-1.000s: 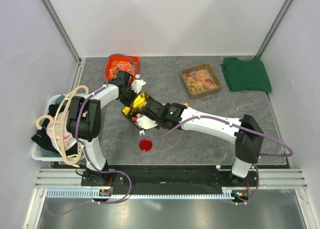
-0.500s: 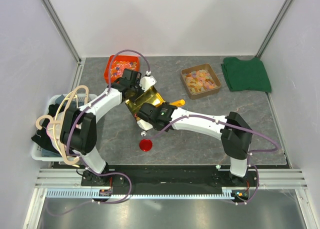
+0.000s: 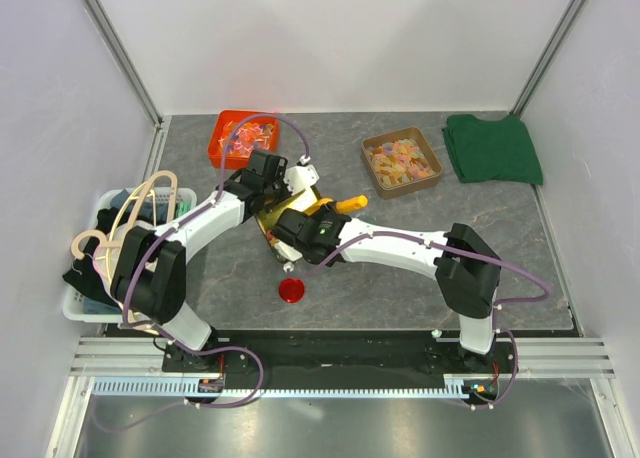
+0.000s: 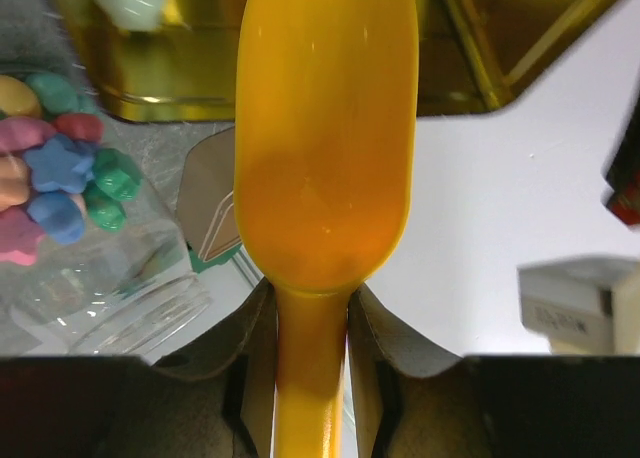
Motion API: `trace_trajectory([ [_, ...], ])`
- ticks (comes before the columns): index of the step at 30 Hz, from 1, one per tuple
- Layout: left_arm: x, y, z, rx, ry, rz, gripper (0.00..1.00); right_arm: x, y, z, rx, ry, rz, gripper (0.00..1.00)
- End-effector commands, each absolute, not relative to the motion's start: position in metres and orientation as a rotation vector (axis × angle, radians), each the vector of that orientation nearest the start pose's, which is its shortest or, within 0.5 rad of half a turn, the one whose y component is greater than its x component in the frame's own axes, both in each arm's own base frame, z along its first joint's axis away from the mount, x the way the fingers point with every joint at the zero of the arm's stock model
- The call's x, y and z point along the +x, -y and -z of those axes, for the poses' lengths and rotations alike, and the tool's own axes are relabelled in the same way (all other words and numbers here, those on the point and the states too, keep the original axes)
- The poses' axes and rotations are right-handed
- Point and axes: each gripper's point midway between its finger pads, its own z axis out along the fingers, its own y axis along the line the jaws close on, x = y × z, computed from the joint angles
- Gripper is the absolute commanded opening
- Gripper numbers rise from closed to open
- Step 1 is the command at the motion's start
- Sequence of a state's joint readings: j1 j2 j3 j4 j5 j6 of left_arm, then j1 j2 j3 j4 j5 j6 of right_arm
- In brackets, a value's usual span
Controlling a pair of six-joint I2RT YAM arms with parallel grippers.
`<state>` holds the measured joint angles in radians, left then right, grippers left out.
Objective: Pack the candies
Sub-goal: Scoop the fake candies from the storage box.
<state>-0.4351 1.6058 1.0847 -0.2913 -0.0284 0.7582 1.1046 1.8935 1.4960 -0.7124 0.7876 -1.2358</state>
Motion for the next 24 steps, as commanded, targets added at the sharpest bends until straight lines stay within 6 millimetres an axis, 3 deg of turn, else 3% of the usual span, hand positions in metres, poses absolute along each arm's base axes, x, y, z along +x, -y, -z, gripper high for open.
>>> trace_trajectory([
  [1, 0.414, 0.157, -0.157, 1.281, -1.792, -0.258, 0.02, 0.314, -0.296, -0.166, -2.275, -1.198, 1.122, 0.00],
  [12, 0.409, 0.164, -0.157, 1.276, -1.797, -0.226, 0.02, 0.293, -0.295, -0.144, -2.445, -1.117, 1.071, 0.00],
  [24, 0.402, 0.173, -0.162, 1.257, -1.795, -0.175, 0.02, 0.279, -0.306, -0.100, -2.557, -1.158, 0.884, 0.00],
])
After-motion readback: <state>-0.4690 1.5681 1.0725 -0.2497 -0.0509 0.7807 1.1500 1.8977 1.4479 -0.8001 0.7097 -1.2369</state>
